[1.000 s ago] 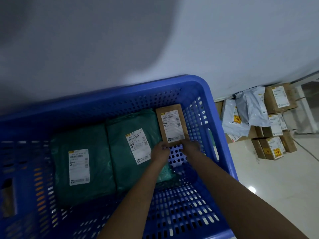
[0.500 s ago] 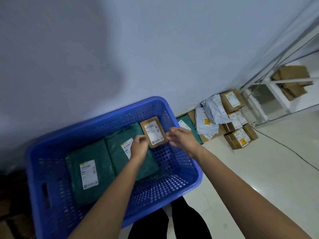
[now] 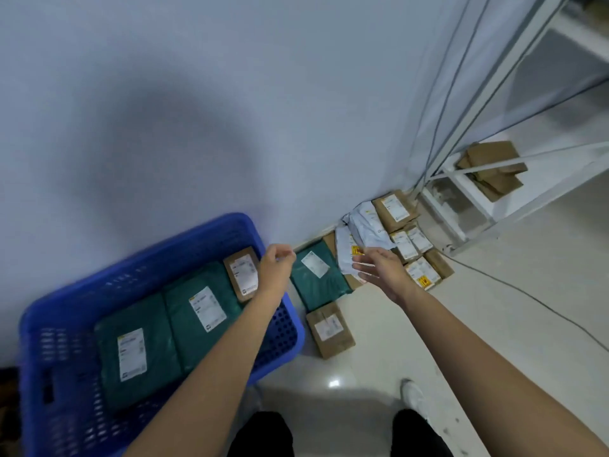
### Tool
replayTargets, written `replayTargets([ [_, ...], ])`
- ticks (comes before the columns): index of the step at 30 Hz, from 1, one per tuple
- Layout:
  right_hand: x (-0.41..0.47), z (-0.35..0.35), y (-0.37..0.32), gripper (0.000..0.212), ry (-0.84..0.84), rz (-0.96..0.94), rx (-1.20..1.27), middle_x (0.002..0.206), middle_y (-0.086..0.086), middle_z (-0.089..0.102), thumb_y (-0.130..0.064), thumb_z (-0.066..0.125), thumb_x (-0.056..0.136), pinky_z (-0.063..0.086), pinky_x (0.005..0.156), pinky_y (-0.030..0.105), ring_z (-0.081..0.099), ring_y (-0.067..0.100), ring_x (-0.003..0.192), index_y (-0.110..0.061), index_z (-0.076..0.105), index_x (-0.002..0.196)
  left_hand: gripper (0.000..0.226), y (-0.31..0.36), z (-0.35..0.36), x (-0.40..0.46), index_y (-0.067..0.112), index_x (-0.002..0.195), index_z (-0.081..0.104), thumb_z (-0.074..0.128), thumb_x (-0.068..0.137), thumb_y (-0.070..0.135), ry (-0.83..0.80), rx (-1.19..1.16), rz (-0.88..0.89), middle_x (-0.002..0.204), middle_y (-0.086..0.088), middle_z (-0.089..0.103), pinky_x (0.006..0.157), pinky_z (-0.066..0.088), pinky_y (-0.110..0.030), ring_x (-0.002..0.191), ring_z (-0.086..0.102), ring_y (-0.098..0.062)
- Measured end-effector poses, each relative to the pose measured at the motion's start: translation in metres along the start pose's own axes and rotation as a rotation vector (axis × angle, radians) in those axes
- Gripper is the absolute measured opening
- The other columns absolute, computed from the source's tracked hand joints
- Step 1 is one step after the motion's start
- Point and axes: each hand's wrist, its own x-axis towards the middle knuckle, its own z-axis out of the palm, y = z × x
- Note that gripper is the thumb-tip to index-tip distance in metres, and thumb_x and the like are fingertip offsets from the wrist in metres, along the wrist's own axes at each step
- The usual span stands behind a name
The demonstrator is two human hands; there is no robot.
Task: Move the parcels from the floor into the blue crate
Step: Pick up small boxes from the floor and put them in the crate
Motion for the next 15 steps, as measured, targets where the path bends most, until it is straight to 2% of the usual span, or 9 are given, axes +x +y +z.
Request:
replayTargets([
  [4,0.003,-0.073,0.003,0.016,-0.044,0.025,-0.020,0.095,0.013,0.062,-0.020,0.051,0.098,0.051,0.071,0.028,0.060,0.021,0.078,-0.008,0.055,0.109,0.008,-0.001,0.086,-0.025,0.012,0.096,0.062,0.059,0.088,0.010,0.018,-0.008,-0.017,0.102,-0.006,0.064,0.083,0.048,-0.034,0.096,0.059,-0.020],
  [5,0.004,-0.091,0.003,0.015,-0.057,0.032,-0.044,0.093,0.012,0.062,-0.020,0.051,0.098,0.051,0.070,0.026,0.060,0.020,0.076,-0.009,0.055,0.108,0.008,-0.004,0.108,-0.033,0.011,0.096,0.062,0.058,0.089,0.009,0.023,-0.015,-0.049,0.101,-0.006,0.063,0.081,0.048,-0.033,0.095,0.059,-0.020],
  [8,0.009,-0.144,0.005,0.013,-0.082,0.060,-0.148,0.104,0.011,0.067,-0.022,0.051,0.098,0.052,0.085,0.032,0.065,0.022,0.091,-0.013,0.059,0.103,0.008,-0.027,0.164,-0.053,0.012,0.096,0.061,0.058,0.089,0.010,0.049,0.025,-0.123,0.104,-0.009,0.064,0.086,0.050,-0.038,0.100,0.061,-0.026],
  [10,0.011,-0.173,0.003,0.014,-0.106,0.072,-0.185,0.110,0.012,0.067,-0.025,0.051,0.098,0.051,0.090,0.037,0.066,0.023,0.096,-0.015,0.061,0.099,0.010,-0.037,0.195,-0.064,0.012,0.099,0.062,0.058,0.090,0.013,0.044,0.050,-0.151,0.106,-0.008,0.065,0.086,0.050,-0.037,0.099,0.061,-0.025],
  [12,0.012,-0.194,0.003,0.016,-0.110,0.086,-0.228,0.110,0.012,0.067,-0.027,0.052,0.097,0.052,0.092,0.038,0.067,0.025,0.100,-0.014,0.061,0.102,0.013,-0.039,0.215,-0.076,0.010,0.103,0.062,0.057,0.091,0.013,0.049,0.037,-0.180,0.099,-0.004,0.063,0.079,0.049,-0.029,0.092,0.059,-0.019],
  [15,0.013,-0.208,0.010,0.016,-0.105,0.132,-0.277,0.110,0.012,0.068,-0.027,0.053,0.096,0.053,0.089,0.035,0.067,0.025,0.101,-0.014,0.061,0.102,0.011,-0.043,0.227,-0.099,0.009,0.102,0.061,0.055,0.093,0.011,0.047,-0.025,-0.241,0.088,-0.001,0.062,0.083,0.050,-0.035,0.088,0.059,-0.020],
])
